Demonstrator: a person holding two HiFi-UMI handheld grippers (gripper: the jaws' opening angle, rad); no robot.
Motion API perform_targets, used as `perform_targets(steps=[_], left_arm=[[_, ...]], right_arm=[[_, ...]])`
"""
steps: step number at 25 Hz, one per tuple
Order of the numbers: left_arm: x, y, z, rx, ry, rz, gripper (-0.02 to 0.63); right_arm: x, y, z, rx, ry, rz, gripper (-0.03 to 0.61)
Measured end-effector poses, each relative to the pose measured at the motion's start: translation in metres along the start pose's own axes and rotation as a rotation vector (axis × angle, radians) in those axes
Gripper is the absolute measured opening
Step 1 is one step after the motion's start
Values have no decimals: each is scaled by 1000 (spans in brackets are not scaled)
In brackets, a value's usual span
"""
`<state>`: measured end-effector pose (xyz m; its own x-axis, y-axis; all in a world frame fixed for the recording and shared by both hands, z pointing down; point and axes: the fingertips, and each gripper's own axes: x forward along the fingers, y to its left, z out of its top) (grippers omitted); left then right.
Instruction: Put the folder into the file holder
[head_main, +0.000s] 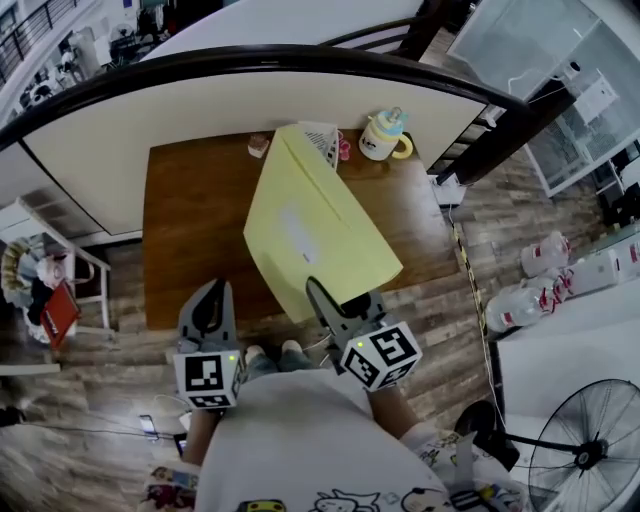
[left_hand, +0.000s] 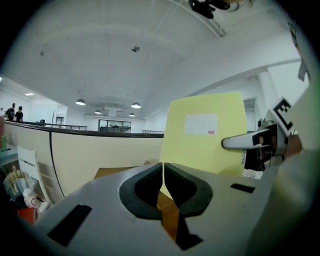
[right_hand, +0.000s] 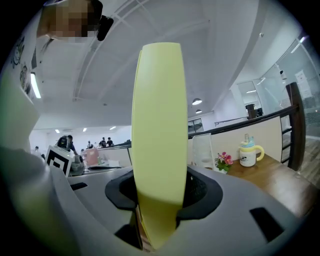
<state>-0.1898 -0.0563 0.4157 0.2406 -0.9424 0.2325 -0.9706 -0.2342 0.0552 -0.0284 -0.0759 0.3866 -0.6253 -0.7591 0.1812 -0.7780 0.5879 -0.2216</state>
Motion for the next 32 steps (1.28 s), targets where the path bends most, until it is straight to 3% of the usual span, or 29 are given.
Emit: perform_targets(steps=[15, 32], left_arm=[[30, -42, 6, 21, -8, -131, 12], [46, -29, 2, 18, 14, -115, 12]], right_arm=[[-47, -56, 21, 43, -69, -200, 172], [-2, -89, 41, 17, -75, -256, 172]])
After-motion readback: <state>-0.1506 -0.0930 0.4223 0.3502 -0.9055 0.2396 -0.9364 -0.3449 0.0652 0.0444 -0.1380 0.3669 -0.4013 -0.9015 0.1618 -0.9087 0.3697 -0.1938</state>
